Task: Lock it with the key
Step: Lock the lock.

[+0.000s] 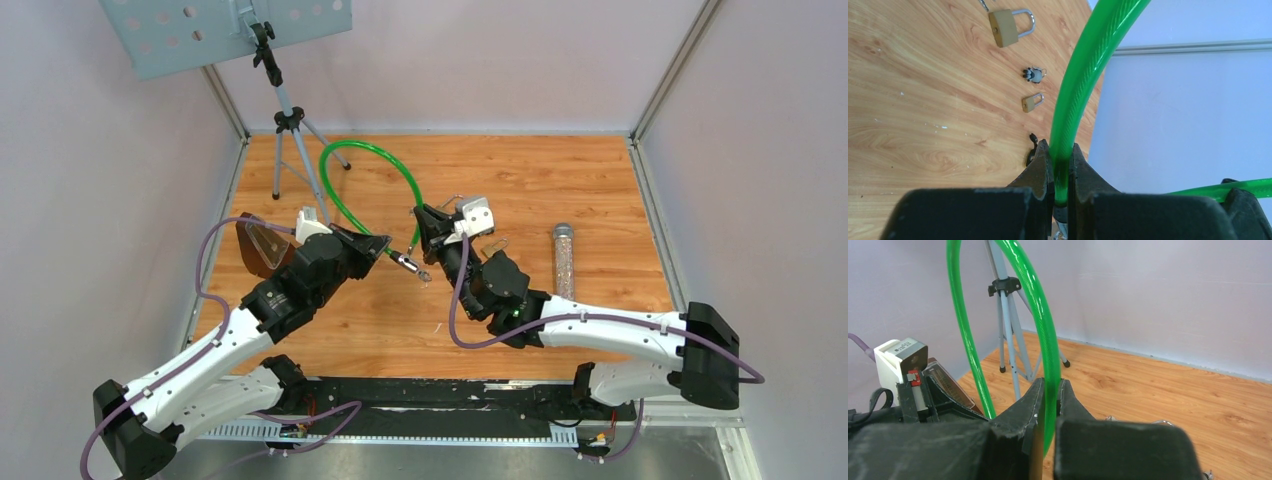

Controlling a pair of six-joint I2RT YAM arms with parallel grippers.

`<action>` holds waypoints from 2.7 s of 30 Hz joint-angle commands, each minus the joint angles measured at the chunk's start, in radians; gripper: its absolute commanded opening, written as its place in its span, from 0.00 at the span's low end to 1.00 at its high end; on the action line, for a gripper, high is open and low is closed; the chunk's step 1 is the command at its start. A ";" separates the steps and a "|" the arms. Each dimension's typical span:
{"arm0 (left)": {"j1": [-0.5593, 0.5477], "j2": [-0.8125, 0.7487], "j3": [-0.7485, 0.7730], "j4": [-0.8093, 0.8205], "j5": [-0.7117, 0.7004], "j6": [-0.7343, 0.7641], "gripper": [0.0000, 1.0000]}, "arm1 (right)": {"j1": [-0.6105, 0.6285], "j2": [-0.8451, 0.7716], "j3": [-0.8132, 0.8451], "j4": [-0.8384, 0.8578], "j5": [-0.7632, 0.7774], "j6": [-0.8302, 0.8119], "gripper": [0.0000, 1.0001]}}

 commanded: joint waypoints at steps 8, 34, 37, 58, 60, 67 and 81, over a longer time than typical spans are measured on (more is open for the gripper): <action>-0.002 0.009 0.042 0.085 0.034 -0.022 0.00 | 0.020 -0.030 -0.016 0.024 -0.069 0.048 0.00; 0.009 -0.004 0.028 0.069 0.040 -0.176 0.00 | 0.063 0.053 -0.217 0.429 -0.138 -0.217 0.00; 0.010 0.012 0.028 0.067 0.063 -0.192 0.00 | 0.073 0.081 -0.219 0.517 -0.139 -0.271 0.00; 0.083 0.063 -0.014 0.114 0.227 -0.246 0.00 | 0.098 0.048 -0.249 0.373 -0.291 -0.265 0.00; 0.087 0.058 -0.019 0.139 0.235 -0.242 0.00 | 0.097 0.051 -0.244 0.325 -0.290 -0.247 0.00; 0.090 0.010 -0.015 0.174 0.237 -0.196 0.00 | 0.096 0.078 -0.286 0.325 -0.217 -0.203 0.00; 0.092 -0.046 -0.042 0.243 0.253 -0.184 0.00 | 0.067 0.015 -0.223 0.125 -0.128 -0.053 0.00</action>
